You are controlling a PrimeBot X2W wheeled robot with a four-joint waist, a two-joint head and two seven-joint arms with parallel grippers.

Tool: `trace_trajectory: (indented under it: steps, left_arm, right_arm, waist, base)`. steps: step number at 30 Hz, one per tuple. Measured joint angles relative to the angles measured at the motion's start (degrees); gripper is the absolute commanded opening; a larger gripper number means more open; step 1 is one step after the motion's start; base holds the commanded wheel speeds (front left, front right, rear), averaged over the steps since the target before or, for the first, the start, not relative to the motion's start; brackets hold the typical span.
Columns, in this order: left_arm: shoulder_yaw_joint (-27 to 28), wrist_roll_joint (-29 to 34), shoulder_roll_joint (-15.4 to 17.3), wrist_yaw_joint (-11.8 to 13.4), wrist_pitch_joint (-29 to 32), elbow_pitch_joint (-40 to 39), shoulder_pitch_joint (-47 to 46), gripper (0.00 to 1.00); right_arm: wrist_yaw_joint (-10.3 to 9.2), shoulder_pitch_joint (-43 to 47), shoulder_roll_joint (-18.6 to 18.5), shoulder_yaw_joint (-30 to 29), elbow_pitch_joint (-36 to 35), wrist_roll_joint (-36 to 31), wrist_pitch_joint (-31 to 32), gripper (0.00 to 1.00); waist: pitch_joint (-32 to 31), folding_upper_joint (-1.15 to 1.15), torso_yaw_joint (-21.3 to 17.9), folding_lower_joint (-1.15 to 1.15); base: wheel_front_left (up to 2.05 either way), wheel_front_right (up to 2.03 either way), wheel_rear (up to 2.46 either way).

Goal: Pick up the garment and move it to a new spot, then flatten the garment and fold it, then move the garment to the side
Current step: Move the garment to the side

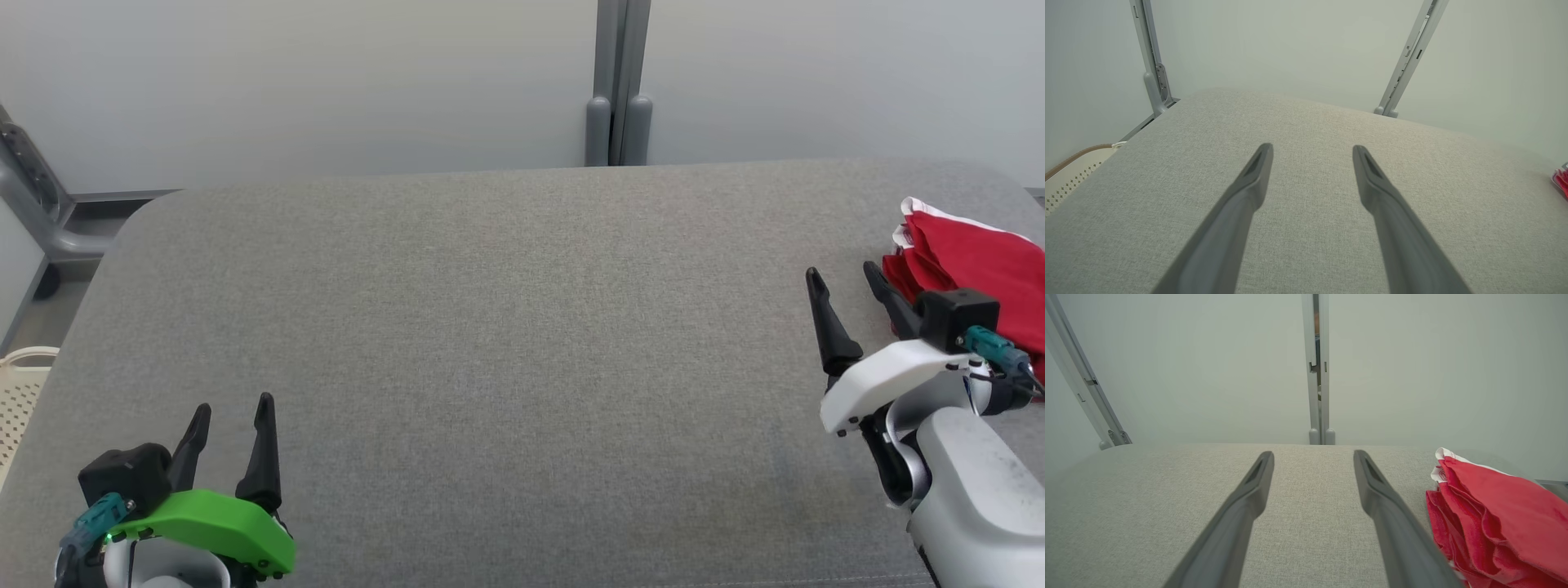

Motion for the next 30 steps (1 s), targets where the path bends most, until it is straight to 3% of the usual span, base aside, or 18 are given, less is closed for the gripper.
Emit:
trace_trajectory:
  steps: [9,14,30]
  left_arm:
    - [2.18,1.65,0.36,-1.8,-0.09,0.31,2.0,1.0]
    - [3.83,3.41,-0.52,-2.8,-0.25,-0.33,3.21,1.0]
    - [4.37,5.55,-2.15,-3.02,-0.25,0.3,5.71,1.0]
  right_arm:
    - [0.0,11.06,8.58,-9.25,-14.11,-10.67,5.44,1.0]
    - [0.0,17.74,12.81,-11.99,-22.47,-12.91,9.42,1.0]
    - [-0.01,24.01,14.24,-11.9,-29.47,-12.16,12.17,1.0]
  waist:
    - [-1.26,0.0,1.14,0.0]
    - [-1.6,0.0,1.22,0.0]
    - [-1.9,0.0,0.36,0.0]
  base:
    - [0.0,0.0,0.0]
    - [0.0,0.0,0.0]
    - [0.0,0.0,0.0]
